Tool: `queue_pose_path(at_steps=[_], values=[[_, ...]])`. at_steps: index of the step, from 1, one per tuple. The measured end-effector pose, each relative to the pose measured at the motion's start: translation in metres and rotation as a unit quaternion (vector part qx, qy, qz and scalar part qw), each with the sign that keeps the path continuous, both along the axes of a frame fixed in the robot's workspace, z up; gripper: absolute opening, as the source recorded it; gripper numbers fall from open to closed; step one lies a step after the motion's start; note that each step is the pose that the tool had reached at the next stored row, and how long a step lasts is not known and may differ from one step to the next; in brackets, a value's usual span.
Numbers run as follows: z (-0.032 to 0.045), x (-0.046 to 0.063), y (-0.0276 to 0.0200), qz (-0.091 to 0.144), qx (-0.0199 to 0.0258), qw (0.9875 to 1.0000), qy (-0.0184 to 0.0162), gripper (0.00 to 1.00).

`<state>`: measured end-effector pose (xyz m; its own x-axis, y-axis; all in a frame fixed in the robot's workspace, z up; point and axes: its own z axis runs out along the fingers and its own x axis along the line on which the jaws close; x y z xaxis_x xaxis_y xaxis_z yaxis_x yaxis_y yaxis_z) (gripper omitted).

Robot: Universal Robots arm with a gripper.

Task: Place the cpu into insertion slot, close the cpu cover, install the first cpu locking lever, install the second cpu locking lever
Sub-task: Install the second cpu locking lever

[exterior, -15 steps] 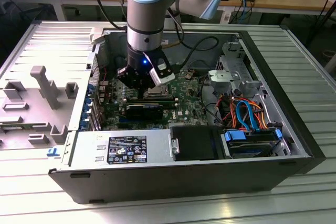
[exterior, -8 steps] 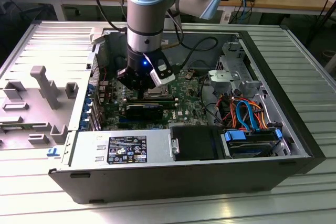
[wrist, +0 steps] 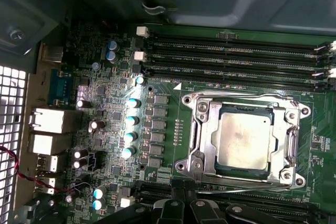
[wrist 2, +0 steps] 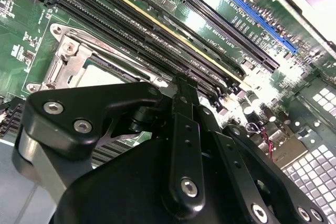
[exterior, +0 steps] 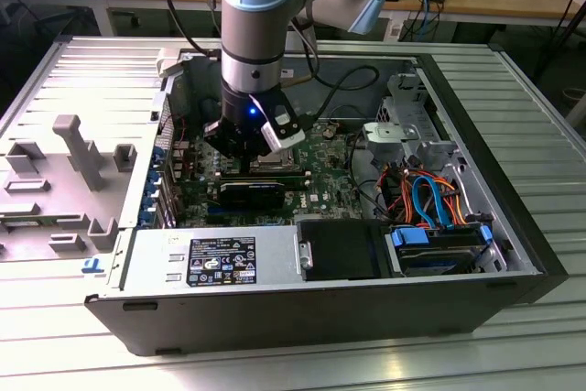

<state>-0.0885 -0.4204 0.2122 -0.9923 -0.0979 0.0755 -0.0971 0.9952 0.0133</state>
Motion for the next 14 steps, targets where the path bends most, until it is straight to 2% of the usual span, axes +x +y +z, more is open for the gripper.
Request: queue_pose_path(at_steps=[5,14], values=[[-0.0016,-0.0001,0.0006,0.000,0.0033,1.0000,-0.0001,0.11],[-0.0024,-0.0010,0.0017,0.000,0.0036,1.0000,-0.0001,0.11]])
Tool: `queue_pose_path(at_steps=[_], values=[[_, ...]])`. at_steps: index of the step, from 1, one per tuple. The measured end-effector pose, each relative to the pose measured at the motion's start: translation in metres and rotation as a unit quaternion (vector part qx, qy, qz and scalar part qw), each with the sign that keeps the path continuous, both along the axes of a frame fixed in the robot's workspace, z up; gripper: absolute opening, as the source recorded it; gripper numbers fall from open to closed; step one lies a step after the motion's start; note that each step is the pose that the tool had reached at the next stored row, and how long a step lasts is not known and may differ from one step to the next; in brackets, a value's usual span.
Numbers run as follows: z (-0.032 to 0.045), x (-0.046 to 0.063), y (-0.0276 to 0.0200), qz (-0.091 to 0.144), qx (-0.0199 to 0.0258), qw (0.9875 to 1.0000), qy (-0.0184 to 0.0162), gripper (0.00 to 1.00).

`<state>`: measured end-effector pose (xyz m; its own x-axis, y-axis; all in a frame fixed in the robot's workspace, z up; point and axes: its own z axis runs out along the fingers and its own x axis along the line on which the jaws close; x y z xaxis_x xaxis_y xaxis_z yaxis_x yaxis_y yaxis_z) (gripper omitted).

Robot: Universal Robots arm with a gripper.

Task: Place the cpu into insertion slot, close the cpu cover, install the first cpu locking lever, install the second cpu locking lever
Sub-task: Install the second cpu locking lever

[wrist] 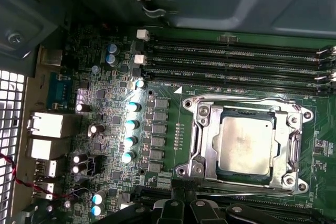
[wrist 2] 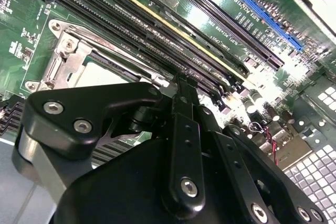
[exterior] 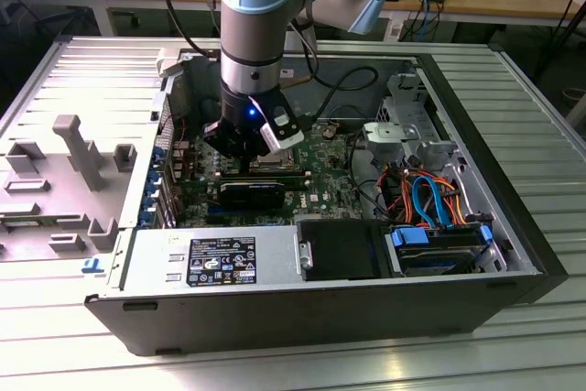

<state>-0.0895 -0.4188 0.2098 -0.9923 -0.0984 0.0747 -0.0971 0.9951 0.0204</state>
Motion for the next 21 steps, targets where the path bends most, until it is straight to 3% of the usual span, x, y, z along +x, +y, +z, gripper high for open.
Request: queue_pose_path(at_steps=[13,21], values=[[-0.0018,-0.0001,0.0024,0.000,0.0021,1.0000,0.0000,0.11],[-0.0028,-0.0002,0.0027,0.000,0.0072,1.0000,0.0000,0.11]])
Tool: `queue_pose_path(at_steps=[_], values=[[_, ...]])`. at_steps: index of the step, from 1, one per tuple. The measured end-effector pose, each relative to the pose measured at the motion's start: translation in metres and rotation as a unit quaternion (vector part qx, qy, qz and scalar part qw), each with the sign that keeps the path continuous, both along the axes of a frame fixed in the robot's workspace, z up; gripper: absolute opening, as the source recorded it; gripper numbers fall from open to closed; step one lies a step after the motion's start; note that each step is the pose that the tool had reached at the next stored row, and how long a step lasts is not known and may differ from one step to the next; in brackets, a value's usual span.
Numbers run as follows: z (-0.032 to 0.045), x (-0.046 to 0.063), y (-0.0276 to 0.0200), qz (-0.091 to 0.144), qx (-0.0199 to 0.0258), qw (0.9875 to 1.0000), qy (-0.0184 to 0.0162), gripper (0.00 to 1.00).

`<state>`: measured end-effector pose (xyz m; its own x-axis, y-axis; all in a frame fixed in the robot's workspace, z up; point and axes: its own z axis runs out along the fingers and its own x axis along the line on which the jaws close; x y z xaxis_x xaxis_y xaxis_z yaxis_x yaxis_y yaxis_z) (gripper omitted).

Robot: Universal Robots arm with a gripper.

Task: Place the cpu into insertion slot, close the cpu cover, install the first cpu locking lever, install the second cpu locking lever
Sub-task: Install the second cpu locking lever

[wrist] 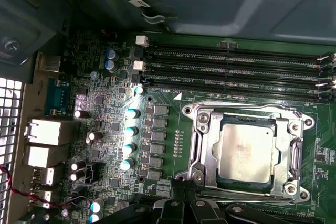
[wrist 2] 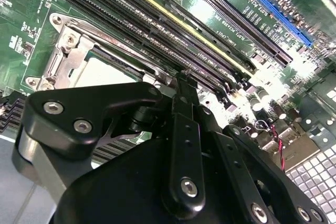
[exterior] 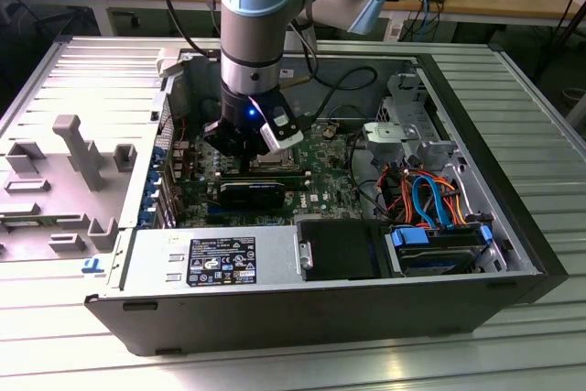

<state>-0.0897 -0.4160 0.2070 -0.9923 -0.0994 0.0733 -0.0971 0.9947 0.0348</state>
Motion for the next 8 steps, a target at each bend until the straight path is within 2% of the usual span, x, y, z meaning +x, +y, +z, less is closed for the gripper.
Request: queue_pose_path(at_steps=[5,7,8], values=[[0.0001,0.0000,-0.0001,0.000,0.0011,1.0000,0.0001,0.11],[0.0000,0.0000,-0.0001,0.000,0.0047,1.0000,0.0001,0.11],[-0.0001,0.0000,0.0000,0.000,0.0080,1.0000,0.0001,0.11]])
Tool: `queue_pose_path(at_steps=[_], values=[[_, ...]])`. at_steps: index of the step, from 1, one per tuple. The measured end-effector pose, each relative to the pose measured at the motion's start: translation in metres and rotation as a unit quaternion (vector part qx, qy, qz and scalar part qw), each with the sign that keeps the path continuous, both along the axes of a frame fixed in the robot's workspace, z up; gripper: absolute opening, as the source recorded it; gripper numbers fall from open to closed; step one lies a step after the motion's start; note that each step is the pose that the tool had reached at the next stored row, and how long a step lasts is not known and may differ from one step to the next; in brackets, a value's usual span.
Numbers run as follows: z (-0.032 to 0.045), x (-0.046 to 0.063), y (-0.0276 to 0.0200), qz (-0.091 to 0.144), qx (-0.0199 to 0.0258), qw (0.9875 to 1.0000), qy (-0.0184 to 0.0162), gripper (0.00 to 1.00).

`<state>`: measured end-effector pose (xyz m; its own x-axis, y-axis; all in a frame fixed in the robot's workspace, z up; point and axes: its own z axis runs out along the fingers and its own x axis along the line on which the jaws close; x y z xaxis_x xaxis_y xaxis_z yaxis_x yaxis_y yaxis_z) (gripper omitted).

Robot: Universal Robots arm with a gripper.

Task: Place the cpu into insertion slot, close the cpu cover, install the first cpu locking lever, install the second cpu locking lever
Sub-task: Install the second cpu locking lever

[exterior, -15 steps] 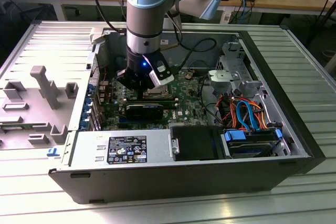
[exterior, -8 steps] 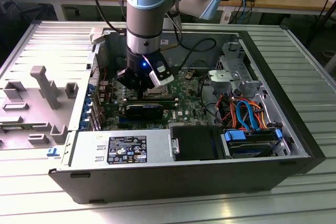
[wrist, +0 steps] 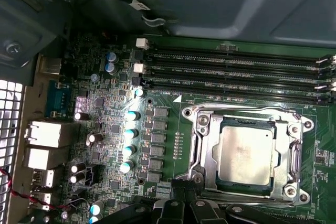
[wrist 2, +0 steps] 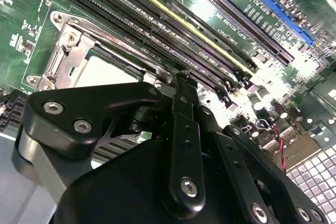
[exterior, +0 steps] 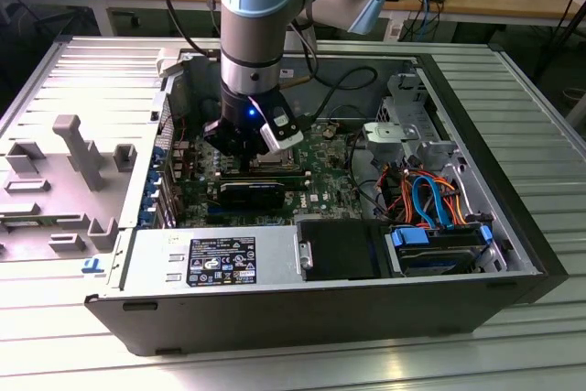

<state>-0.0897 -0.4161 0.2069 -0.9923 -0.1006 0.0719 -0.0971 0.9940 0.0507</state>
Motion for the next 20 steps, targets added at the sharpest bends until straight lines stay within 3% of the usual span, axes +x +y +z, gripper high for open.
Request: queue_pose_path(at_steps=[1,5,18,20], values=[[-0.0003,0.0000,0.0000,0.000,0.0048,1.0000,-0.0001,0.11],[-0.0010,0.0001,0.0000,0.000,0.0099,1.0000,-0.0001,0.11],[-0.0062,0.0001,-0.0001,0.000,0.0097,1.0000,0.0000,0.11],[-0.0065,0.0001,0.0001,0.000,0.0068,1.0000,-0.0001,0.11]])
